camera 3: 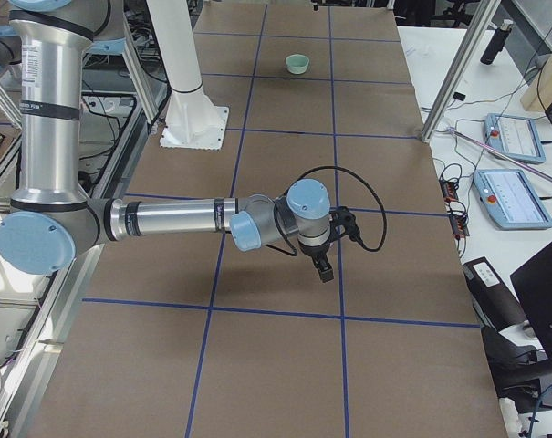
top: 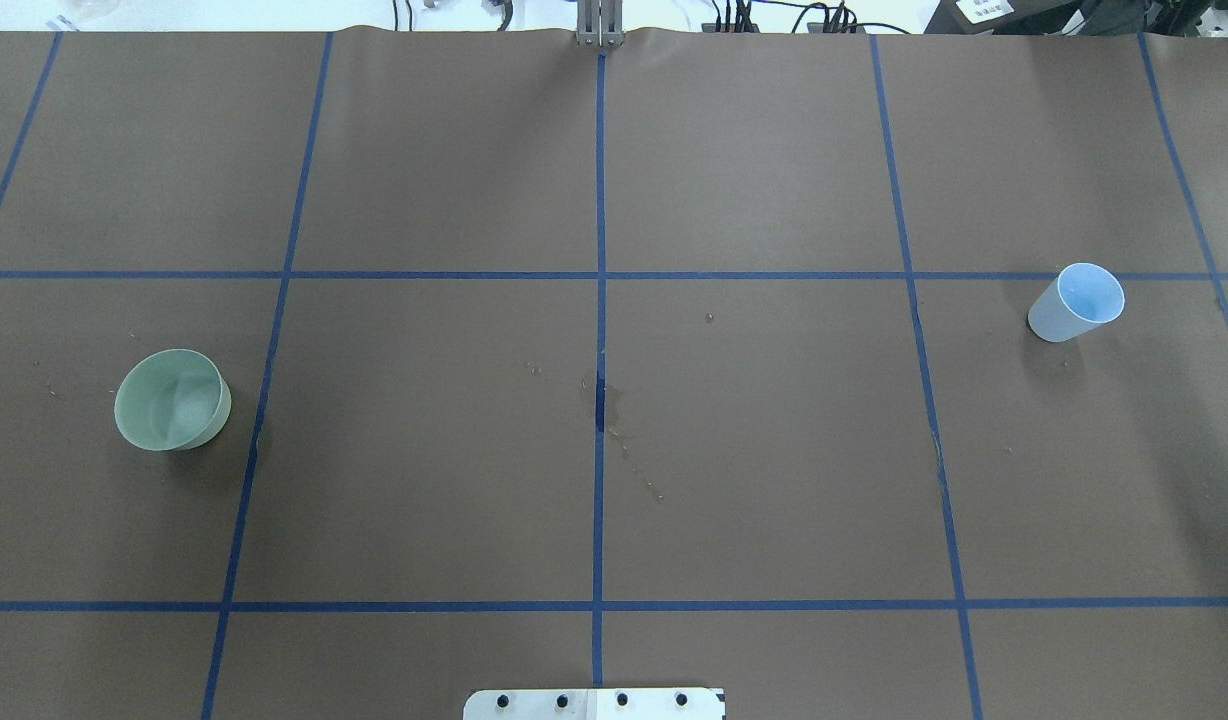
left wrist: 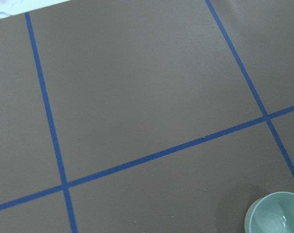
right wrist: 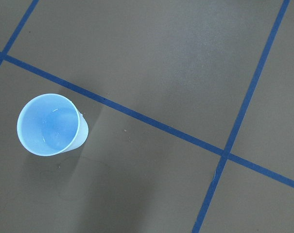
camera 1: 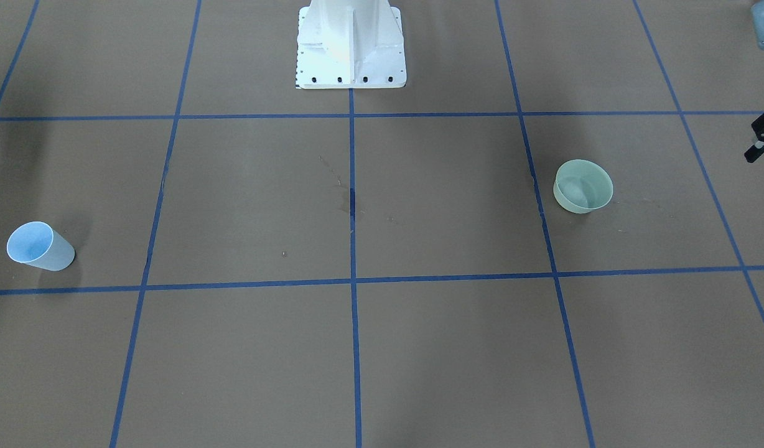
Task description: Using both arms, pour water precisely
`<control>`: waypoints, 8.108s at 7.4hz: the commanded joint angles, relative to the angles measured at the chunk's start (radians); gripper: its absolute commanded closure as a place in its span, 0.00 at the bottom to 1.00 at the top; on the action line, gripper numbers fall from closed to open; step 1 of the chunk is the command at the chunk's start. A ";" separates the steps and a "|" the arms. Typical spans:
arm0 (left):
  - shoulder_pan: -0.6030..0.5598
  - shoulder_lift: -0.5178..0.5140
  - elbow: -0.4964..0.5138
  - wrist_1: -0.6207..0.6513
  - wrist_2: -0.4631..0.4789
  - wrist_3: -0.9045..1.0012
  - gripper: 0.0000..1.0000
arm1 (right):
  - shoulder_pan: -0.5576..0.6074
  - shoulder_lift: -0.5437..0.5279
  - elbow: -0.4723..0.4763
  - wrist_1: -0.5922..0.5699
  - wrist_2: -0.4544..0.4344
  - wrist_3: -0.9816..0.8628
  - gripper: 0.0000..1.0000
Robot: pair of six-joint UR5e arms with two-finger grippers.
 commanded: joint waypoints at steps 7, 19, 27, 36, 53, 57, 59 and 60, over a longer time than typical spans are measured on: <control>0.470 0.006 0.105 -0.219 0.308 -0.373 0.09 | 0.000 -0.008 0.002 0.000 0.001 0.001 0.00; 0.519 -0.366 -0.049 0.174 0.277 -0.456 1.00 | 0.000 -0.008 0.007 0.000 0.002 0.001 0.00; 0.747 -0.796 0.333 0.182 0.412 -0.616 1.00 | 0.000 -0.027 0.011 0.000 0.005 0.001 0.00; 0.521 -0.533 -0.164 0.557 0.351 -0.277 0.00 | -0.017 -0.025 0.154 -0.001 0.028 0.309 0.00; -0.314 0.006 -0.022 0.541 0.058 0.537 0.00 | -1.029 0.131 0.049 -0.285 -1.530 2.014 0.01; -0.316 0.009 -0.022 0.541 0.058 0.536 0.00 | -1.028 0.125 -0.045 -0.288 -1.567 2.022 0.00; -0.316 0.009 -0.022 0.541 0.058 0.536 0.00 | -1.014 0.133 -0.053 -0.288 -1.567 2.034 0.00; -0.316 0.009 -0.022 0.541 0.058 0.536 0.00 | -1.005 0.133 -0.059 -0.288 -1.567 2.034 0.00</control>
